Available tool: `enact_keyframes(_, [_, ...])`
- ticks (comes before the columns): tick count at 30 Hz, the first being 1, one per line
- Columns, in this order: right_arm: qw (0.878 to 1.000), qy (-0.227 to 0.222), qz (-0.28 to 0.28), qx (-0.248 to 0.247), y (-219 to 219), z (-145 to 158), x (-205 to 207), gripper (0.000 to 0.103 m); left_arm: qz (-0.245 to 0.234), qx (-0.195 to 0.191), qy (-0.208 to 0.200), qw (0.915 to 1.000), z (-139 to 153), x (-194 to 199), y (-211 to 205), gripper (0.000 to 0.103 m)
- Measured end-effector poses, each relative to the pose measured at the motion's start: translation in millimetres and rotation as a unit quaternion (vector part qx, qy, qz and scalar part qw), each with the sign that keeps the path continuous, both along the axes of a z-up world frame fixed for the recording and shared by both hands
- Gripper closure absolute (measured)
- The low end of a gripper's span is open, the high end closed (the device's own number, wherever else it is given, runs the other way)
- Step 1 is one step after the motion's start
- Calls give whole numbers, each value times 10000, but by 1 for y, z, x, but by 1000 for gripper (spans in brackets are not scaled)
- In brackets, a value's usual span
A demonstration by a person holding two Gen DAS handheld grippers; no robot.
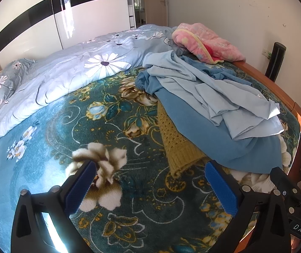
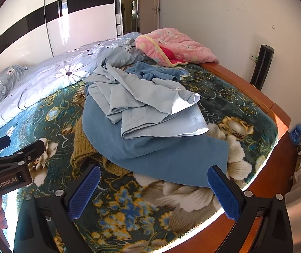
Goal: Fold clothes
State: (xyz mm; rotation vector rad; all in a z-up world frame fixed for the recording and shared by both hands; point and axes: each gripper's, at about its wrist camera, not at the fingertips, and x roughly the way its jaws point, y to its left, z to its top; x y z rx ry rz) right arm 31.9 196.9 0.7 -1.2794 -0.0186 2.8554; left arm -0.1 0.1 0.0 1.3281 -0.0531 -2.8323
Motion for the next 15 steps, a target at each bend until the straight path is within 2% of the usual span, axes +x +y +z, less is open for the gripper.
enact_keyframes(15, [10000,3,9,-13,0,1,2,0,-24,1,-30,10000,5,0,0,0])
